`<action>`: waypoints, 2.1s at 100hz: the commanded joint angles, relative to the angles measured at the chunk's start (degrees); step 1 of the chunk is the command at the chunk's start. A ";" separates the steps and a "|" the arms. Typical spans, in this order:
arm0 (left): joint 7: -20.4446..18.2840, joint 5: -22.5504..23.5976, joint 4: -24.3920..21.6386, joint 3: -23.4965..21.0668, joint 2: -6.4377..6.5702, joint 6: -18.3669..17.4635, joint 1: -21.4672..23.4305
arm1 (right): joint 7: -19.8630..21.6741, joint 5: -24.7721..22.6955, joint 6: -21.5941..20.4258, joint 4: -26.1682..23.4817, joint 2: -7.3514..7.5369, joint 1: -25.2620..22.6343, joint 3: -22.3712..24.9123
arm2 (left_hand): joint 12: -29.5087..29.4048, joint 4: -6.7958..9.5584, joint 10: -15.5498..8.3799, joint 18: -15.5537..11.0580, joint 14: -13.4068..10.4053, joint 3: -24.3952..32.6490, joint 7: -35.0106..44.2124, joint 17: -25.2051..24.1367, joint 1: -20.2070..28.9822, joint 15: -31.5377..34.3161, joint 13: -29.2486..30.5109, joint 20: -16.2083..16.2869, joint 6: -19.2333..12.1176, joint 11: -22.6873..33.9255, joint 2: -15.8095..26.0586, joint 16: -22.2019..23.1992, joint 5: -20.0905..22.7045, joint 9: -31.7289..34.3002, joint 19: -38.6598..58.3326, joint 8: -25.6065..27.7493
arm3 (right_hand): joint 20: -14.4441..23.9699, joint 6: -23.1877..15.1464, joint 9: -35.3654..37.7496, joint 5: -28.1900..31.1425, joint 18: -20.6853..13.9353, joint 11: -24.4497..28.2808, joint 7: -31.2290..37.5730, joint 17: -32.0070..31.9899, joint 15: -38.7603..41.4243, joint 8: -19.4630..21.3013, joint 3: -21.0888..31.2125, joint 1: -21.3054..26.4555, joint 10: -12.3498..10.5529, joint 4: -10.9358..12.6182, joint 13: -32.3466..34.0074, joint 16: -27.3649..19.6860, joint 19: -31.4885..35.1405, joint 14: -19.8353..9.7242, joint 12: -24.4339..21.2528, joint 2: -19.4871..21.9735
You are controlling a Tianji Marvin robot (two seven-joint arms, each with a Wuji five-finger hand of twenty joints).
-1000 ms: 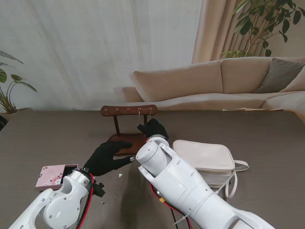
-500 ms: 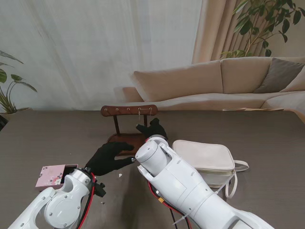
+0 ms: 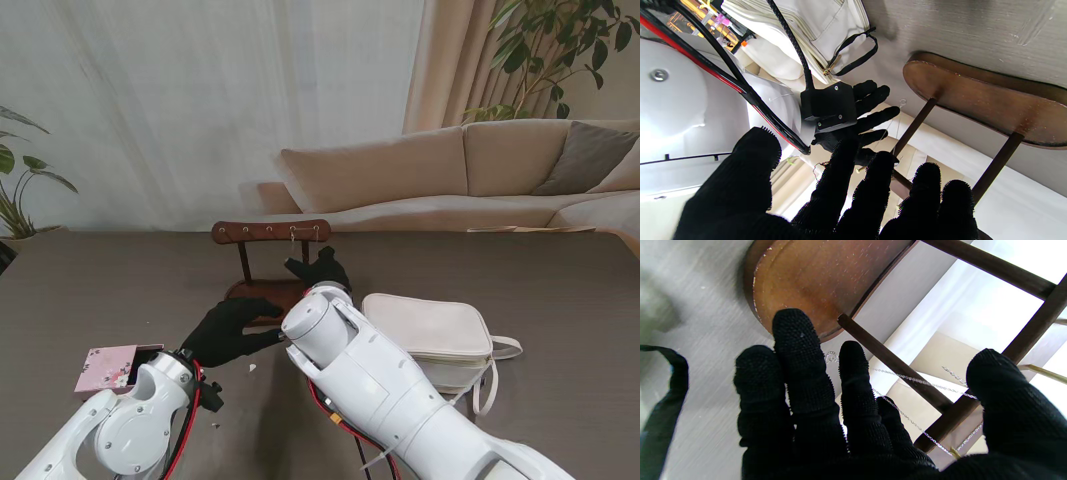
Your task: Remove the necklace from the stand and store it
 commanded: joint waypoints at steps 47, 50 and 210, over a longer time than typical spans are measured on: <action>-1.87 -0.52 -0.50 -0.03 0.01 0.40 0.19 | -0.60 3.03 -2.35 0.28 -1.29 0.26 0.12 | 0.61 2.49 0.54 0.01 0.68 -1.45 0.11 -0.21 1.28 -0.35 2.15 0.59 0.25 0.00 2.98 -0.38 1.24 0.71 0.00 0.65 | -1.01 -16.82 1.81 20.30 0.39 0.81 18.45 -1.58 4.50 8.39 -4.42 9.11 1.42 -1.23 4.65 0.23 3.81 -0.30 -0.17 0.17; -1.89 -0.52 -0.48 0.00 0.01 0.38 0.16 | -0.89 3.21 -2.54 0.38 -1.37 0.25 0.20 | 0.62 2.49 0.61 0.01 0.74 -1.46 0.29 -0.11 1.30 -0.31 2.28 0.60 0.21 0.03 2.92 -0.36 1.64 0.80 0.05 0.72 | -1.03 -16.87 1.92 21.25 0.40 0.83 19.51 -1.55 4.59 7.67 -4.45 9.50 1.38 -1.50 4.78 0.22 3.85 -0.22 -0.12 -0.33; -3.61 -1.44 0.08 0.80 0.28 0.47 -0.96 | -6.60 3.66 -3.00 -6.52 -0.23 0.45 4.79 | 0.66 2.56 0.62 0.01 0.81 -1.84 0.76 -0.04 1.53 -0.34 2.32 0.66 0.32 0.03 3.35 -0.29 2.92 1.02 0.12 1.03 | -2.33 -12.04 20.03 37.24 2.14 4.94 32.82 7.99 24.25 10.88 -10.97 25.21 -0.28 -3.95 9.46 6.72 8.54 -2.10 8.28 -1.23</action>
